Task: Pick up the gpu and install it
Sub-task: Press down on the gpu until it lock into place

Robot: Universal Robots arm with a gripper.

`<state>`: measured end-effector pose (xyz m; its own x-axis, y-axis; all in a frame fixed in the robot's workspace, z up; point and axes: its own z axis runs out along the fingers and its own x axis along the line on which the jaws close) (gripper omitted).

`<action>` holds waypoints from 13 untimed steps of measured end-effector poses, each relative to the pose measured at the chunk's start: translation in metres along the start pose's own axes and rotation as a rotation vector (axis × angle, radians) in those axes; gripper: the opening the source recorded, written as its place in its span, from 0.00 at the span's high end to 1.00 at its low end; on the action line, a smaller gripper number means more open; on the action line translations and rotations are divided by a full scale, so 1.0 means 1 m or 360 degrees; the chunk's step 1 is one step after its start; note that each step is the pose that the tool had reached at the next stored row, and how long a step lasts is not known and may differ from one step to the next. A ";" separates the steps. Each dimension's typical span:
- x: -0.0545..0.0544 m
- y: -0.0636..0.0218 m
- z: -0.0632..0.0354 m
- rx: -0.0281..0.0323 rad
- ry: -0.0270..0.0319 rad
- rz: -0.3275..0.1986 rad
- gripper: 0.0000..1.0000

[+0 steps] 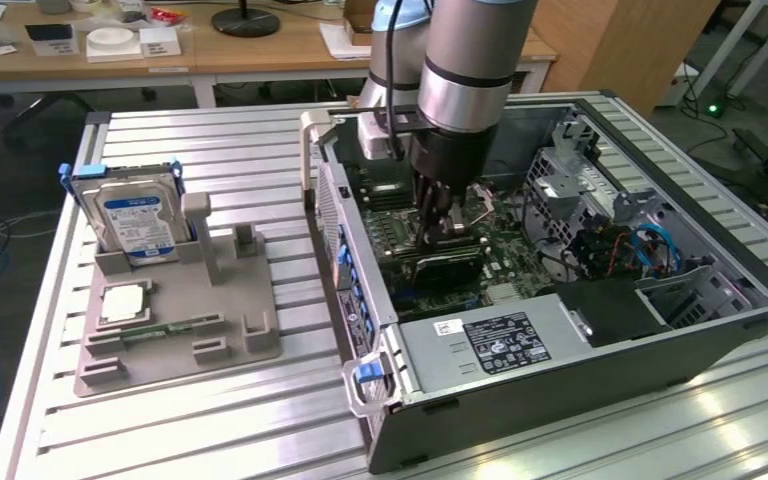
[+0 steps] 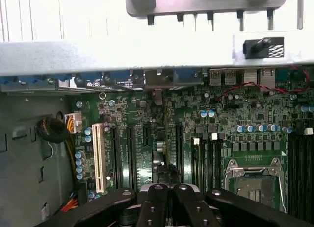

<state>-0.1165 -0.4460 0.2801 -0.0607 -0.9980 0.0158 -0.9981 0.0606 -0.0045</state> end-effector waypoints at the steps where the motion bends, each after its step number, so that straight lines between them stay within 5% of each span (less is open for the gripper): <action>1: -0.001 0.0014 0.0001 0.00002 0.00010 -0.0001 0.90; 13: 0.000 0.0232 0.0006 0.00015 0.00046 -0.0068 0.90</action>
<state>-0.1396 -0.4448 0.2794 -0.0179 -0.9997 0.0188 -0.9998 0.0178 -0.0047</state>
